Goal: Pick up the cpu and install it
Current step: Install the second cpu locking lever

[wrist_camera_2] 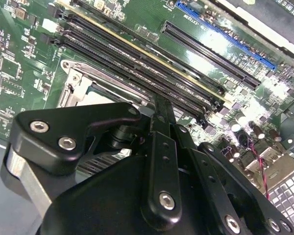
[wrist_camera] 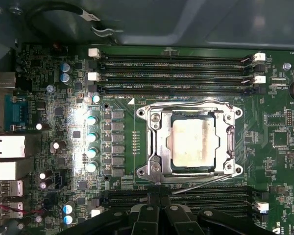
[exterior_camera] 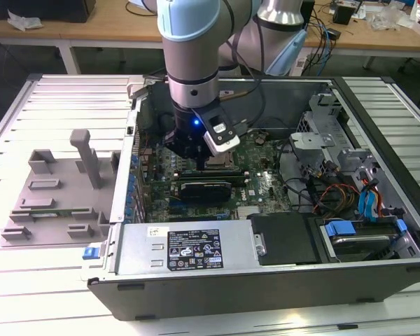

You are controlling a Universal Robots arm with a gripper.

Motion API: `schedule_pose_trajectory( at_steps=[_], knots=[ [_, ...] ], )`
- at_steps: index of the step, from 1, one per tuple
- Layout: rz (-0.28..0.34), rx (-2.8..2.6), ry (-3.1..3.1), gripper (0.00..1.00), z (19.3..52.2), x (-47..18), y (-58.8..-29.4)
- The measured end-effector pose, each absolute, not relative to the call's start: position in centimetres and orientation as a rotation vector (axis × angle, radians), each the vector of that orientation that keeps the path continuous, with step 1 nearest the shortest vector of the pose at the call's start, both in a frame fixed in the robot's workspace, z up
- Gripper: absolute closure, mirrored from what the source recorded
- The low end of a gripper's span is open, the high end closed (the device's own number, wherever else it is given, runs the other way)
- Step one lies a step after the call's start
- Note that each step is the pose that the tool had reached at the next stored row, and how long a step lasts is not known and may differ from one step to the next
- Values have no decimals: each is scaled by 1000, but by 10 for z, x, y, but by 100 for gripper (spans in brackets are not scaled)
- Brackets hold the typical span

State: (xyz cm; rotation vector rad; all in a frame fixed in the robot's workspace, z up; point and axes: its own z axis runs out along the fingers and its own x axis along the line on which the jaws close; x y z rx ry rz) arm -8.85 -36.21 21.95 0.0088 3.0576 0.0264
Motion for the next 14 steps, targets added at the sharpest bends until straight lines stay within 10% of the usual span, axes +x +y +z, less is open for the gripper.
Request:
schedule_pose_trajectory(
  at_steps=[14],
  knots=[
    [78,14,3057,89,212,-98,-362]
  ],
)
